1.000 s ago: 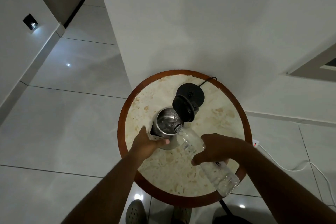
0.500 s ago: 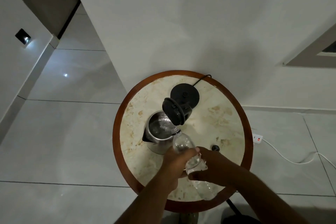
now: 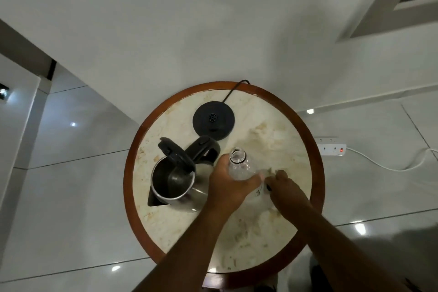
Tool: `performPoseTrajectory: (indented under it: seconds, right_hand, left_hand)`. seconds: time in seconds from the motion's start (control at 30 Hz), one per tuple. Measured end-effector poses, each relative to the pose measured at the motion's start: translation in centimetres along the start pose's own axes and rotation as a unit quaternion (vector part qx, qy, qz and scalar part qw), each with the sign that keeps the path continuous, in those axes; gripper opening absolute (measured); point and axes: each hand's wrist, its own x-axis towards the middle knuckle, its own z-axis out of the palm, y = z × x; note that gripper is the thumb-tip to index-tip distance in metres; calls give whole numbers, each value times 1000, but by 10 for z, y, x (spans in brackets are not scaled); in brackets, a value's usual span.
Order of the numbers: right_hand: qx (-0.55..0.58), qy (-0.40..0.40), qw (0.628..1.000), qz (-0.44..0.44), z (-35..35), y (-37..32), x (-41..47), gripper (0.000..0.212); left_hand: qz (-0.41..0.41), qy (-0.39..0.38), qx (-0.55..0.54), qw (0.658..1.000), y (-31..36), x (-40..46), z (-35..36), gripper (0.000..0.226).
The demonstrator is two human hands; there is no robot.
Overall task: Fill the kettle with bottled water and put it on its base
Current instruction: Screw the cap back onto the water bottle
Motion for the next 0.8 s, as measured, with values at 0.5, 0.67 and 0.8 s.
performPoseTrajectory:
  seconds: [0.5, 0.67, 0.8]
  right_hand:
    - [57, 33, 978, -197, -196, -26, -25, 31]
    - [-186, -68, 949, -244, -195, -25, -18, 37]
    - [-163, -26, 960, -225, -190, -35, -16, 38]
  left_hand:
    - [138, -133, 227, 955, 24, 30, 60, 55]
    - [163, -160, 265, 937, 21, 34, 59, 46]
    - [164, -156, 249, 942, 16, 33, 56, 52]
